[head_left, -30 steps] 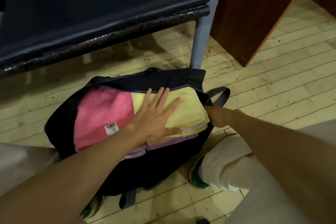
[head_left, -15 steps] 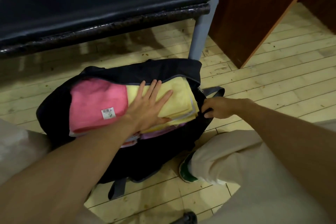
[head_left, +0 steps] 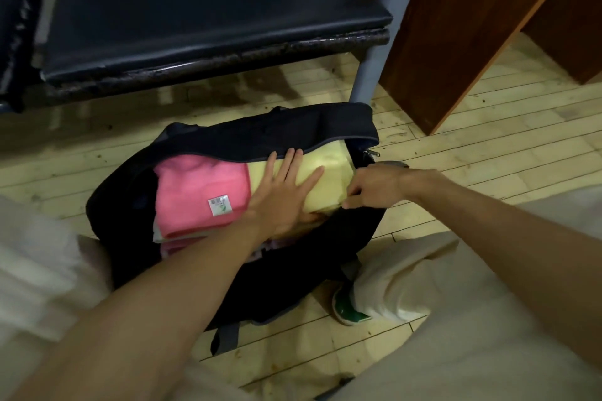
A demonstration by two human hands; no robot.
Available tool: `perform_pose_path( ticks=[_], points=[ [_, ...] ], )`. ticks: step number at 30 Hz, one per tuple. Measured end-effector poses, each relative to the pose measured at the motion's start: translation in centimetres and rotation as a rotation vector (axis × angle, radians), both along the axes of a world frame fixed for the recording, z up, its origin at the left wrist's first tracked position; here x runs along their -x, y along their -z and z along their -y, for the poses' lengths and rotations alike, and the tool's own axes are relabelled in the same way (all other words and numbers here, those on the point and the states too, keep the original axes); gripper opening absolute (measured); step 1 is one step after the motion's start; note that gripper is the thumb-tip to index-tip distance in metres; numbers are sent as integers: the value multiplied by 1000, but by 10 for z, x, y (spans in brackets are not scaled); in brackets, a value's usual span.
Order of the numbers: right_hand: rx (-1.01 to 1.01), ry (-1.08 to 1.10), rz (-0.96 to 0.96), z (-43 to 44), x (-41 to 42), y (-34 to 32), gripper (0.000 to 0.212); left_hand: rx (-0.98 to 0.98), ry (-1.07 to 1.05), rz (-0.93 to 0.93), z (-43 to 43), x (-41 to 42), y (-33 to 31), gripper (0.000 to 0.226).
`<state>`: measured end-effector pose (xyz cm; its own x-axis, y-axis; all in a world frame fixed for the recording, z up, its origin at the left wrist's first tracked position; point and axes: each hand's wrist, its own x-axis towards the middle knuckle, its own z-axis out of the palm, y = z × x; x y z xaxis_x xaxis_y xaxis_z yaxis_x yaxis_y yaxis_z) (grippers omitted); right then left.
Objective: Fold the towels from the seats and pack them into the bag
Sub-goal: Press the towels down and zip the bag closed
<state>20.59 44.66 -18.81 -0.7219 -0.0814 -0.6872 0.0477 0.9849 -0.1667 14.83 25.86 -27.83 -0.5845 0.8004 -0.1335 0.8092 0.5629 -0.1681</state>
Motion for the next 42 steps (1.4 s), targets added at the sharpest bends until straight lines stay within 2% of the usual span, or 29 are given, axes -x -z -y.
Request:
perform_pose_path(
  ticks=[4, 8, 10, 12, 15, 19, 22, 24, 27, 29, 32, 35, 39, 42],
  points=[
    [102, -14, 79, -2, 10, -18, 7, -33, -5, 52, -1, 1, 2, 85],
    [185, 95, 103, -10, 20, -37, 26, -135, 48, 220, 8, -6, -12, 75],
    [169, 120, 113, -11, 21, -35, 38, -295, 167, 291, 18, -16, -16, 64],
    [131, 120, 118, -8, 22, -32, 38, -444, 200, 414, 21, -32, -20, 56],
    [103, 86, 161, 1, 23, -32, 35, -545, 41, 661, 10, -53, -30, 47],
    [107, 53, 229, 11, 25, -34, 21, -535, -182, 996, 10, -64, -41, 11],
    [142, 46, 216, 10, 31, -40, 12, -453, -286, 1123, 29, -57, -44, 37],
    [136, 37, 201, 5, 36, -49, 13, -360, -293, 1097, 46, -51, -48, 45],
    [165, 81, 225, -4, 37, -65, 9, -173, -86, 711, 82, -45, -54, 47],
    [167, 120, 252, -10, 37, -71, 23, -111, -94, 619, 113, -35, -63, 42],
    [87, 136, 257, -6, 39, -69, 39, 77, -246, 707, 159, -18, -74, 34],
    [-11, 115, 252, 3, 44, -65, 44, 53, -337, 818, 178, -16, -71, 23],
    [-14, 104, 278, 9, 54, -69, 35, 121, -377, 889, 189, -14, -72, 32],
    [-18, -3, 247, 14, 60, -69, 31, 125, -392, 872, 212, -1, -85, 11]
  ],
)
